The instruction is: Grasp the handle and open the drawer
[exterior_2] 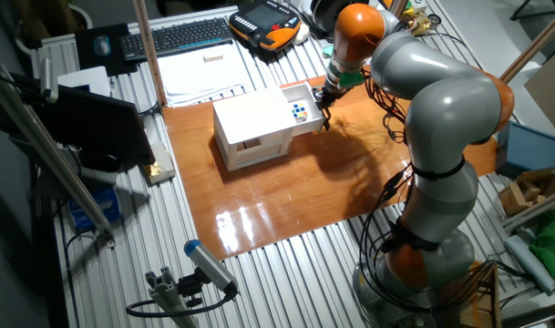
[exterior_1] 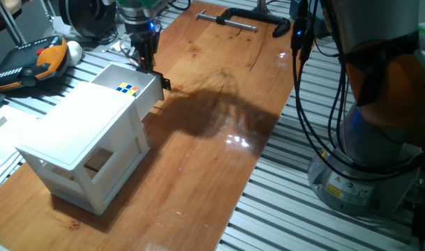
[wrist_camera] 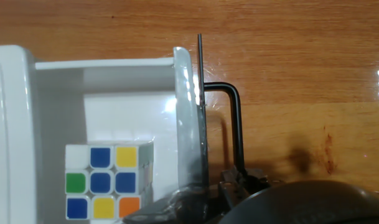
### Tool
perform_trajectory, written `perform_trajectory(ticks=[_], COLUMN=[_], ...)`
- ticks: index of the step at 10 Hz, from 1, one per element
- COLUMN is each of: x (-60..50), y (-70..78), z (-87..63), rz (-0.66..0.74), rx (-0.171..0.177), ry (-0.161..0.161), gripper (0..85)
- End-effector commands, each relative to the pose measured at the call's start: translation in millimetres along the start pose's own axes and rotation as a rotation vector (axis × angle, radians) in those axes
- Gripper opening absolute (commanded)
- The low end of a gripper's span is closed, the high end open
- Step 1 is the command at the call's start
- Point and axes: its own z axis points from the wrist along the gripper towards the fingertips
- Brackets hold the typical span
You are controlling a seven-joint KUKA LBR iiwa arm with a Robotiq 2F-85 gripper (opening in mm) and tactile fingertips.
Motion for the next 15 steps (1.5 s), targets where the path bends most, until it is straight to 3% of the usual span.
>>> perform_trajectory(ticks=[1, 15], x=[0.1, 1.9], y=[-0.5, -11.9], z=[0.2, -0.8], rz=[0.0, -0.023], rx=[0.0, -0.001], ry=[0.0, -0.003], gripper=[0.7, 0.7])
